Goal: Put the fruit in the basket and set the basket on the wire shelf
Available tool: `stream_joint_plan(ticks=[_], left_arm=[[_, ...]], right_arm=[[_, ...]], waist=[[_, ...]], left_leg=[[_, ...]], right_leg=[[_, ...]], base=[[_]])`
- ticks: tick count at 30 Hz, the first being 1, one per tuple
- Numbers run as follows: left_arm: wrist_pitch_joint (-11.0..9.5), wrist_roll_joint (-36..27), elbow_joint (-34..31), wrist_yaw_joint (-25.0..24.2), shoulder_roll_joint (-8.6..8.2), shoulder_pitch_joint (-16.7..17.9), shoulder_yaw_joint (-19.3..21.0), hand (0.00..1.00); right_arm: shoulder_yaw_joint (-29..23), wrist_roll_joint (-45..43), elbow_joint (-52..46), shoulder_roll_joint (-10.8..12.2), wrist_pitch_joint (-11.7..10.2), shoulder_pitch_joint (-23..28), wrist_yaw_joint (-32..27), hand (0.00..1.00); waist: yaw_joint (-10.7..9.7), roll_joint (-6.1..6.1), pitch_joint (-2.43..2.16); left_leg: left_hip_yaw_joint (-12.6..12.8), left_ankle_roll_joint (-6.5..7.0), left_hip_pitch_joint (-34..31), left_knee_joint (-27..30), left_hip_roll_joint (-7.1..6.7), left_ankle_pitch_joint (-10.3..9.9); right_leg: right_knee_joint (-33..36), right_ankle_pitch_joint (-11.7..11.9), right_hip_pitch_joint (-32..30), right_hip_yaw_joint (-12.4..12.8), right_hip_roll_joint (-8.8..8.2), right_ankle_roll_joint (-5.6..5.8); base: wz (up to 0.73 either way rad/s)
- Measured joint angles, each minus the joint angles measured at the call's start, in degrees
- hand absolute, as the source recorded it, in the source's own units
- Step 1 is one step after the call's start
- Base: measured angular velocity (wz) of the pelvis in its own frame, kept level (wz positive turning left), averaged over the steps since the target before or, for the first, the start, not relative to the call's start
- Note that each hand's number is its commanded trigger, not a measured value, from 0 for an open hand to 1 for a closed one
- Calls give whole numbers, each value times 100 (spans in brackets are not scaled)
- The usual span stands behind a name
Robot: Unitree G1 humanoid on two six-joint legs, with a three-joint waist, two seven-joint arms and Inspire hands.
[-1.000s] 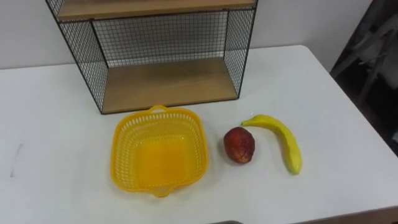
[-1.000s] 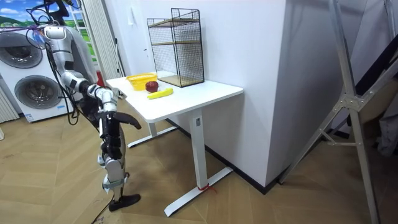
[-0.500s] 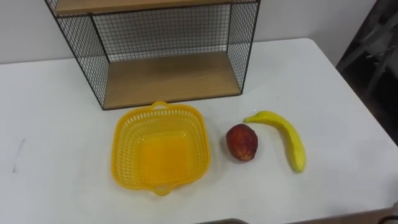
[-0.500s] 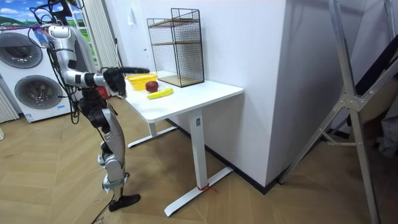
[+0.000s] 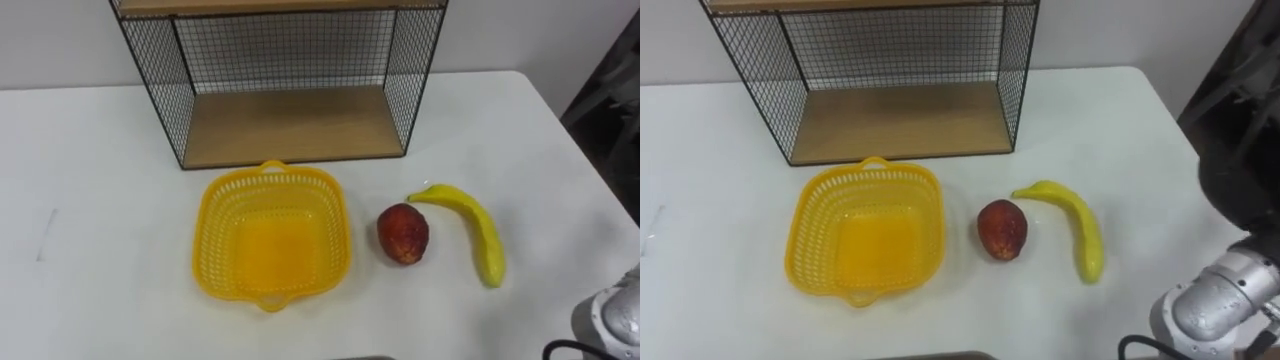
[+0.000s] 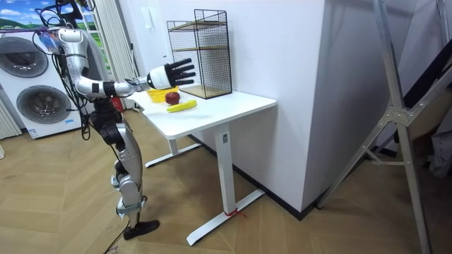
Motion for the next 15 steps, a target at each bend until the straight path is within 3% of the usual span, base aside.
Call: stream_joint_plan(ticks=[8, 15], left_arm=[[80, 192, -104, -266, 77, 78, -117, 0], [75, 232, -193, -259, 75, 65, -121, 0]], right_arm=[[442, -19, 68, 0, 185, -2, 1440, 0], [838, -62, 222, 0, 186, -11, 2340, 0]], waist=[[127, -119, -46], [134, 6, -42]], left_leg=[[-71, 0, -53, 7, 4, 0], [-109, 0, -58, 6, 9, 0]], right_leg=[[-55, 12, 17, -71, 0, -7], [-60, 26, 40, -127, -1, -16]], base=[[5], [2]])
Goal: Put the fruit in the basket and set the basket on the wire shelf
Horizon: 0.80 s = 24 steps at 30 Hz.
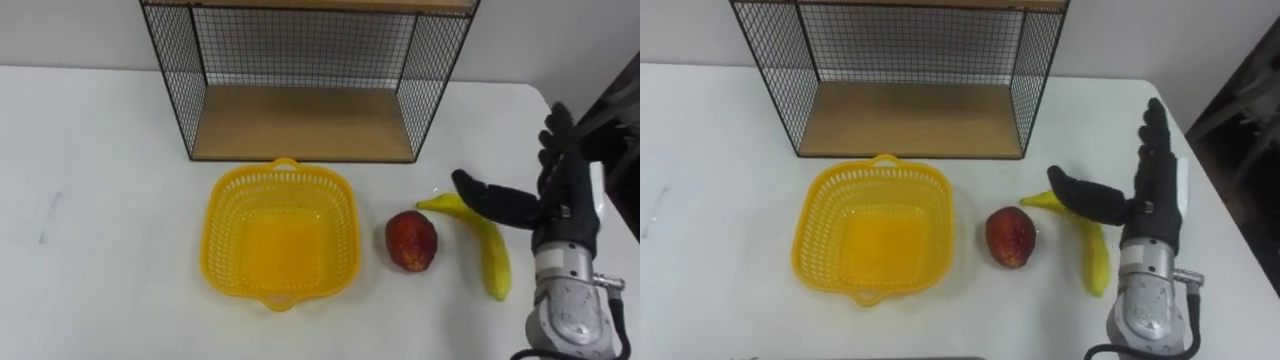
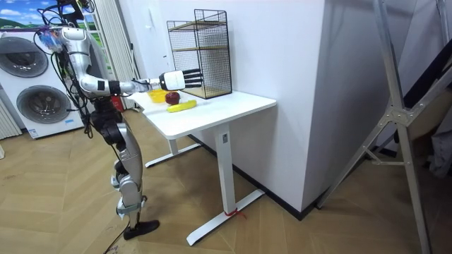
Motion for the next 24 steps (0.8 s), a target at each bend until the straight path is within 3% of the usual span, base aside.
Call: stream_joint_plan(ticks=[5, 16, 24], left_arm=[[1, 0, 2, 0, -32, -8, 0, 0], [8, 0, 117, -11, -34, -66, -81, 0], [5, 1, 159, -150, -38, -152, -99, 0]], right_arm=[[0, -20, 121, 1, 5, 0, 235, 0], [11, -448, 429, 71, 7, -27, 582, 0], [73, -502, 429, 71, 7, -43, 682, 0]], waist=[[-4, 73, -1], [34, -53, 24], [139, -6, 22]], left_leg=[[-4, -1, -8, 0, 1, 0], [-28, -1, -48, 29, 1, 0], [-78, -2, -96, 86, 6, -1]], right_leg=[[9, 2, -8, -4, 0, -2], [3, 2, -21, -11, -2, -2], [6, 8, -23, -47, -2, -12]], base=[[0], [0], [2]])
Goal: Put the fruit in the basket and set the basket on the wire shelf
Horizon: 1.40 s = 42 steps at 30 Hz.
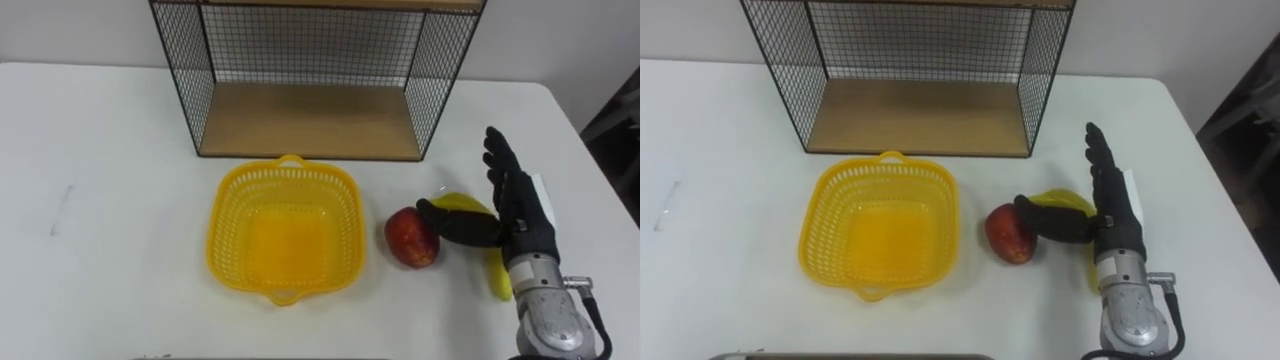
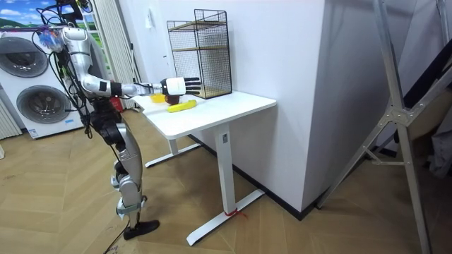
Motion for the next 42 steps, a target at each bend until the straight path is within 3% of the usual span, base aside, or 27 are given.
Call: stream_joint_plan(ticks=[4, 18, 35, 42], left_arm=[[7, -1, 19, 14, 0, -15, -103, 0], [39, -1, 223, 24, -44, -102, -149, 0], [27, 5, 227, -36, -50, -82, -154, 0], [31, 9, 227, -85, -55, -54, -154, 0]], right_arm=[[111, 68, 0, 7, 0, -6, 116, 0], [157, 332, -2, 28, 7, -59, 492, 0], [322, 1243, -41, 33, 7, -66, 684, 0], [322, 1374, -217, 181, 7, -66, 886, 0]], waist=[[1, -12, -20], [-4, 42, 0], [-5, 27, -17], [-8, 54, -5]], left_leg=[[-25, 0, -2, 5, 1, 0], [-98, -1, 2, 40, 1, 0], [-124, -1, 1, 45, 0, 1], [-129, -2, -6, 67, 0, 0]], right_leg=[[0, 4, 12, -22, -1, -5], [-12, 6, 81, -102, -4, -7], [-18, 6, 96, -105, -3, -7], [-22, 6, 100, -103, -3, -7]], base=[[0], [2], [0], [0]])
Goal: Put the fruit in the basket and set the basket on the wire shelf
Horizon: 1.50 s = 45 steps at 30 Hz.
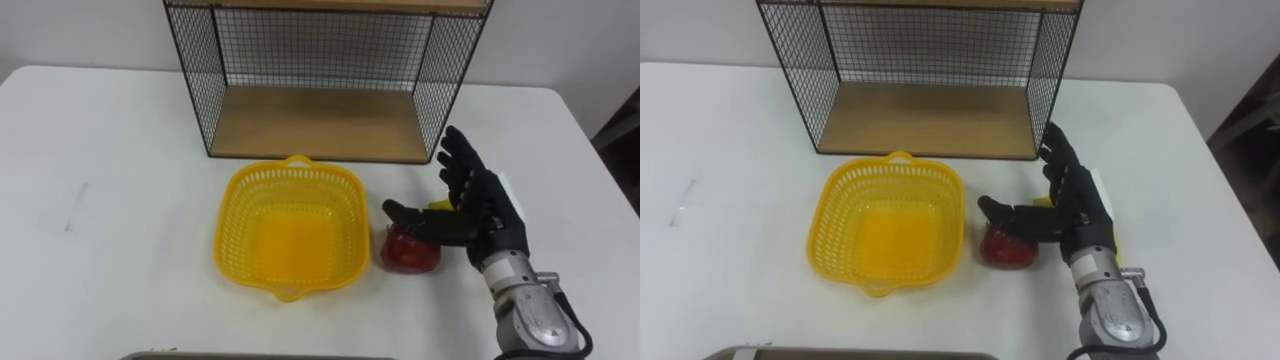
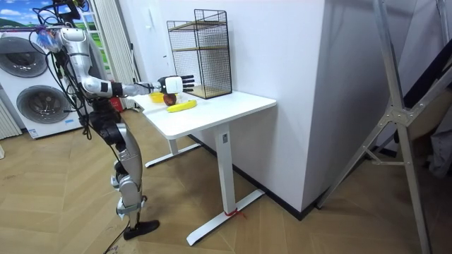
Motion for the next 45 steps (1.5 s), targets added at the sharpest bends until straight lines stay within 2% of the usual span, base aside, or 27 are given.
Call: stream_joint_plan(ticks=[11, 13, 23, 25, 45], left_arm=[[3, 151, -1, 12, -98, -17, -9, 0], [3, 152, -2, 29, -97, -21, -41, 0], [9, 148, -6, 139, -48, -24, -131, 0], [9, 149, -6, 139, -44, -23, -131, 0], [-8, 150, -8, 169, -39, -24, -184, 0]], right_arm=[[41, -205, 23, 66, 12, 3, 185, 0], [118, -325, 47, 64, 111, 3, 166, 0], [461, -355, 285, 66, 132, 15, 225, 0], [463, -440, 288, 67, 232, 30, 227, 0], [448, -533, 474, 71, 217, 151, 226, 0]], waist=[[-6, 104, -25], [-4, 94, -25], [-6, -31, -18], [-17, -48, -16], [-36, -22, -6]], left_leg=[[6, 0, 1, 5, -2, 0], [12, 0, 1, 4, -2, 0], [43, 0, 15, -1, -2, 0], [47, 1, 14, -1, -2, 0], [69, 2, 19, -5, 2, -1]], right_leg=[[4, 0, 2, 10, 0, 0], [4, 0, -1, 11, 0, 0], [3, 1, -5, 43, 1, 0], [3, 10, -4, 48, 1, 2], [-1, 25, -10, 79, 7, 0]], base=[[0], [0], [0], [0], [0]])
